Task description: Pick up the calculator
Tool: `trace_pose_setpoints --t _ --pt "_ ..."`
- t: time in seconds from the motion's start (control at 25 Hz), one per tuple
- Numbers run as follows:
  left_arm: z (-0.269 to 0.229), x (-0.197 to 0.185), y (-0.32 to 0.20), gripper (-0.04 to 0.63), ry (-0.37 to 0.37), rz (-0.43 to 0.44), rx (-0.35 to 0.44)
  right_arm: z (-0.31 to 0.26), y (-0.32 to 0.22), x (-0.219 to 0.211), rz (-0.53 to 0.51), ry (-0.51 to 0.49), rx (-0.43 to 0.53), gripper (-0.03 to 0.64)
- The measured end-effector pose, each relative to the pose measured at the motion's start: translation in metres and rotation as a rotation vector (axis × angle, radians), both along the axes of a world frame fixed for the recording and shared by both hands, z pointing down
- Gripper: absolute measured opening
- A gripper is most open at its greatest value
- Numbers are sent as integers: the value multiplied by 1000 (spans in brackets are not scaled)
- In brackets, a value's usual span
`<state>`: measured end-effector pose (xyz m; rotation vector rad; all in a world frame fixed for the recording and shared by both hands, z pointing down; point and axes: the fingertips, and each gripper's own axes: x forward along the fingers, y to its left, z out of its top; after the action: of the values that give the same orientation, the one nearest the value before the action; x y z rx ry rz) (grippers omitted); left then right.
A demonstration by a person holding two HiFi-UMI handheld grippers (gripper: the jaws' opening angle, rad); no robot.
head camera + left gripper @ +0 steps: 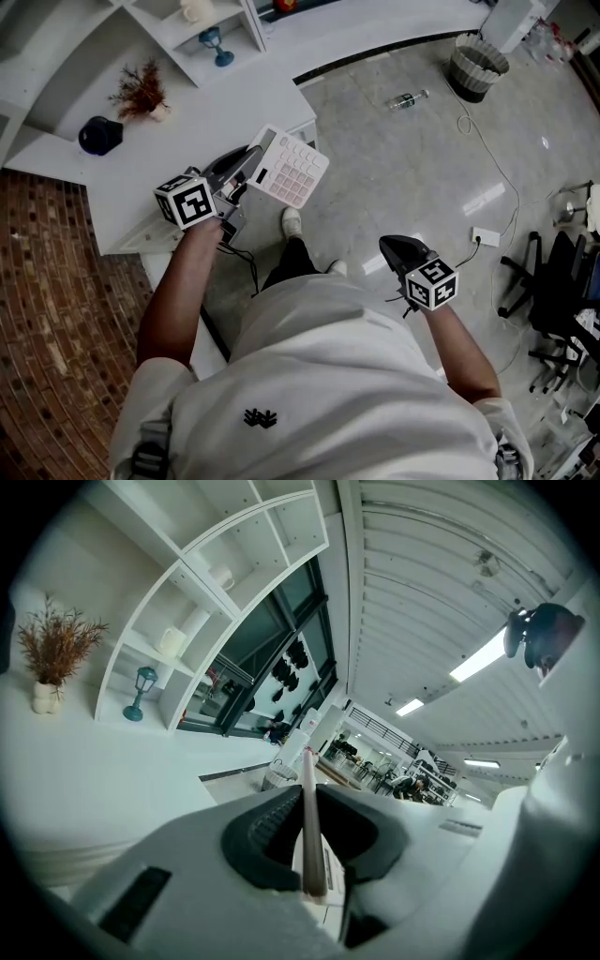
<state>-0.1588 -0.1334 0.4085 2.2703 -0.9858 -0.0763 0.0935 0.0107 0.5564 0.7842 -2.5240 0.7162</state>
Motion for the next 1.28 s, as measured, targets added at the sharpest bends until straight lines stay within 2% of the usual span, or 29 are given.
trace_pose_setpoints --t 1.28 --pt "-8 4 4 49 4 15 -8 0 -7 -5 -12 3 11 11"
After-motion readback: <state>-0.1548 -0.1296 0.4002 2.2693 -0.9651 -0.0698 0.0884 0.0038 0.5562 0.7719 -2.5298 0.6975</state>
